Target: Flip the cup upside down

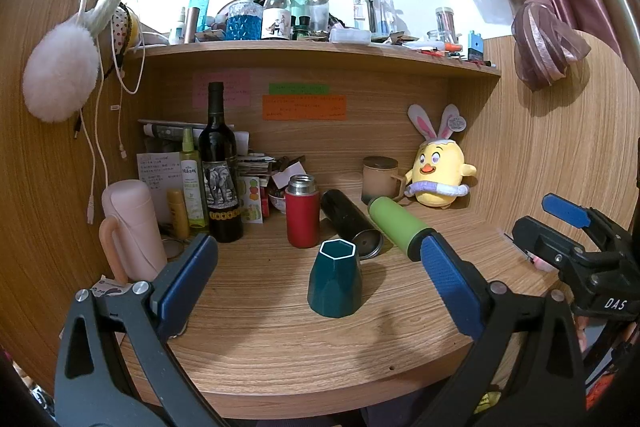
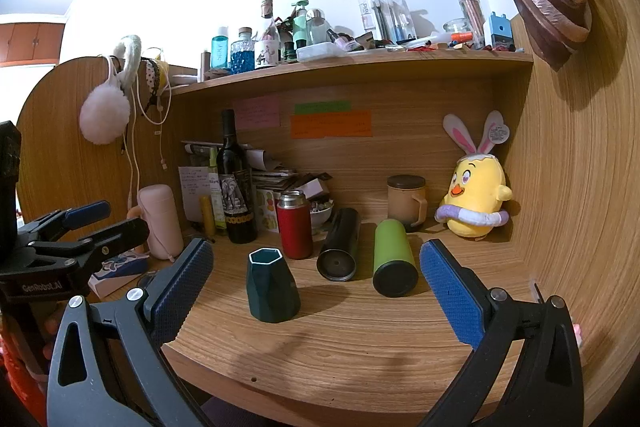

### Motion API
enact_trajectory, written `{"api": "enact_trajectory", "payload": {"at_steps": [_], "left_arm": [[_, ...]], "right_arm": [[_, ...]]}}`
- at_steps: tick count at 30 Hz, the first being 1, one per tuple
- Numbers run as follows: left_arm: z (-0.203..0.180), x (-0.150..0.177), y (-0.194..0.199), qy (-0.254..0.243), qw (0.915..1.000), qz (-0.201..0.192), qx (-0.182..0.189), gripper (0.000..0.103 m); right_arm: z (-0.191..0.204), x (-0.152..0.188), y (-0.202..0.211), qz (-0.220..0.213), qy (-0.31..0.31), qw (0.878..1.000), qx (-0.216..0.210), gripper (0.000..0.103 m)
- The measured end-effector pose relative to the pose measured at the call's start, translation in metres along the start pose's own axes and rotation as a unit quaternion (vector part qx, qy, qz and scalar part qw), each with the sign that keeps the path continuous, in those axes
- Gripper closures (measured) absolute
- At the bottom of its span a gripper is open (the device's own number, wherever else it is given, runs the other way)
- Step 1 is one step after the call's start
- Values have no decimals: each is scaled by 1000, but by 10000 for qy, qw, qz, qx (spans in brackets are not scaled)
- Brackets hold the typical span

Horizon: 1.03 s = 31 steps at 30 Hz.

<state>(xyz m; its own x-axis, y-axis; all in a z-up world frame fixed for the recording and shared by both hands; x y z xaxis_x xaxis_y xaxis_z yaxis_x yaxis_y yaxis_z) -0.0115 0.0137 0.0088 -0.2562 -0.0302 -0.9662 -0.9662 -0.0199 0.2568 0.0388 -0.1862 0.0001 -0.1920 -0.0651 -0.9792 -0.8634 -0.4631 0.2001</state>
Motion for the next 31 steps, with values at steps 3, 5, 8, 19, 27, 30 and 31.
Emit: {"api": "enact_trajectory", "payload": {"at_steps": [3, 5, 8, 19, 27, 30, 31], "left_arm": [[0, 0, 0, 2, 10000, -6, -6, 0], [-1, 0, 0, 10, 10000, -1, -8, 0], [-1, 0, -1, 5, 10000, 10, 12, 0], [-8, 3, -3, -29, 9999, 67, 87, 0], [-8, 3, -4, -26, 9999, 89, 121, 0], [-6, 3, -5, -16, 9998, 112, 154, 0], [-6, 3, -6, -15, 9998, 120, 165, 0]], "right_arm": [[0, 0, 0, 2, 2, 10000, 4, 0], [-1, 0, 0, 3, -6, 10000, -4, 0], [0, 0, 0, 2, -1, 10000, -2, 0], [0, 1, 0, 7, -7, 10000, 6, 0], [1, 2, 0, 16, -4, 10000, 6, 0], [2, 2, 0, 17, -5, 10000, 11, 0], [2, 2, 1, 18, -6, 10000, 11, 0]]}}
Point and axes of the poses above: each gripper's, at about its wrist camera, not at the fingertips, and y roughly against the way its jaws point, z to its left, x to its underside, the point moved 1 cm from there along -y, roughly the way its jaws point, and after that the axes turned 2 degrees about x, right-handed, at the moved point
